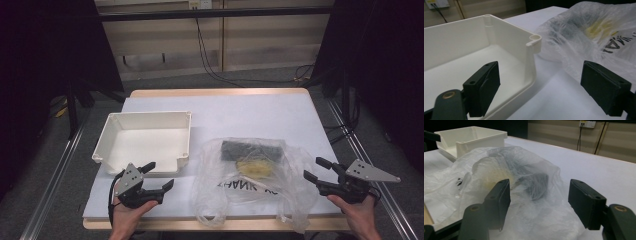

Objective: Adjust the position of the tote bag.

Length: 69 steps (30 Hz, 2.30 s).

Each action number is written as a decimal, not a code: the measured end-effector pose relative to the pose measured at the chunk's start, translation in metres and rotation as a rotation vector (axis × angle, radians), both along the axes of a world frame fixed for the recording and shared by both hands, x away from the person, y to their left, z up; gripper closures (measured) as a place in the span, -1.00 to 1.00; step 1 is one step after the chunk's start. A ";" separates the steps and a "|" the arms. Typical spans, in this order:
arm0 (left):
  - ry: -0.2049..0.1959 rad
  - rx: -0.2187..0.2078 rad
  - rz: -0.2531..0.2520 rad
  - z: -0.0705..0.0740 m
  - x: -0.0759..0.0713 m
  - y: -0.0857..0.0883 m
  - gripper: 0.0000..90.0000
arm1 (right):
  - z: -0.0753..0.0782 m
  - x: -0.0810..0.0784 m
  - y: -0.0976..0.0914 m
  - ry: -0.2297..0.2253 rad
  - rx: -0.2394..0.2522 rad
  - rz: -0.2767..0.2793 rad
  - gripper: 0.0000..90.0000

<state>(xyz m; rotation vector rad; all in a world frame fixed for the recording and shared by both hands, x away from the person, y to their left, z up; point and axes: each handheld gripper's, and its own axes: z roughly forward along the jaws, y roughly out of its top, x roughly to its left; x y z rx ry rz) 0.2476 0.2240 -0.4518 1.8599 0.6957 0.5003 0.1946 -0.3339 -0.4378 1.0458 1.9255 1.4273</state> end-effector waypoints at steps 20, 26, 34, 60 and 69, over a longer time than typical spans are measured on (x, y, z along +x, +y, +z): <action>0.079 0.031 -0.171 0.001 -0.015 -0.025 -0.06 | 0.006 -0.029 0.012 0.078 -0.006 0.106 -0.12; 0.091 0.026 -0.212 0.002 -0.019 -0.032 0.01 | 0.006 -0.039 0.017 0.097 -0.008 0.137 -0.16; 0.108 0.033 -0.252 0.002 -0.024 -0.044 0.04 | 0.007 -0.050 0.025 0.115 -0.014 0.166 -0.32; 0.176 0.158 -0.404 -0.016 -0.006 -0.092 0.23 | -0.025 -0.032 0.067 0.246 -0.233 0.295 -0.23; 0.175 0.126 -0.397 -0.013 -0.007 -0.092 0.22 | -0.030 -0.020 0.055 0.264 -0.180 0.303 0.73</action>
